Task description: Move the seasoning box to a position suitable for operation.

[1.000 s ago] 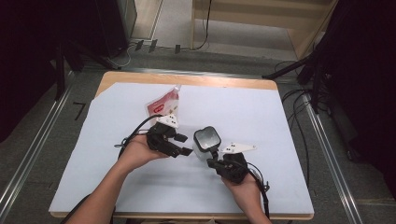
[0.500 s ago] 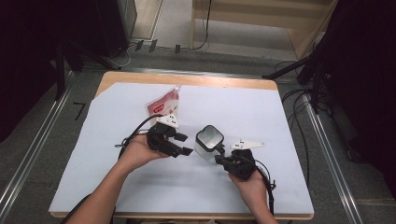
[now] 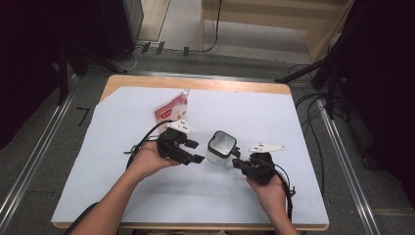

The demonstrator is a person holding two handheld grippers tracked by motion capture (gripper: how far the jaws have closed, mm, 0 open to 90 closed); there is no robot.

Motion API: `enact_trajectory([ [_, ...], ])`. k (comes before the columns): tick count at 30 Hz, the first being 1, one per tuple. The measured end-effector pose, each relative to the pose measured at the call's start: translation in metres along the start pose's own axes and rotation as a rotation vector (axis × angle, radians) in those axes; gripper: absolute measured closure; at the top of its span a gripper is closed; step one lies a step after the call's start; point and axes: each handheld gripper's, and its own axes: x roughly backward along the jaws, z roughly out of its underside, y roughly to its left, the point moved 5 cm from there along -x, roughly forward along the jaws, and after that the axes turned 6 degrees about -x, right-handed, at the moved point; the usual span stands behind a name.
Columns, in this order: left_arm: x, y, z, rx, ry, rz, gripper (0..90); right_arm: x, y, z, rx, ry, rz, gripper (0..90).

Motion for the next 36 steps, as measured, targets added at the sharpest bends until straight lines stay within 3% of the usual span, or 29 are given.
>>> enact_trajectory([
  [6, 0.000, 0.003, -0.004, 0.022, -0.044, -0.010, 29.8, 0.002, -0.008, -0.004, -0.008, -0.003, 0.011, 90.0],
  [7, 0.000, 0.003, -0.006, 0.018, -0.069, 0.003, 26.4, 0.002, -0.011, -0.006, -0.015, 0.007, 0.013, 90.0],
  [12, -0.001, 0.004, -0.008, 0.026, -0.092, 0.033, 22.5, 0.003, -0.016, -0.013, -0.013, 0.001, 0.016, 90.0],
  [21, -0.016, 0.012, -0.003, 0.022, -0.020, 0.033, 23.6, 0.004, -0.029, -0.023, -0.024, 0.013, 0.028, 90.0],
  [28, -0.017, 0.012, -0.005, 0.000, -0.026, 0.009, 23.3, 0.000, -0.036, -0.026, -0.031, 0.042, 0.034, 90.0],
  [32, -0.017, 0.009, -0.011, -0.006, -0.031, 0.025, 23.3, 0.010, -0.036, -0.030, -0.008, 0.020, 0.032, 90.0],
  [34, -0.020, 0.008, -0.015, -0.008, -0.014, 0.057, 23.3, 0.018, -0.037, -0.033, -0.019, 0.009, 0.028, 90.0],
  [36, -0.024, 0.010, -0.019, -0.024, 0.010, 0.048, 22.8, 0.022, -0.041, -0.037, -0.018, 0.000, 0.038, 90.0],
])
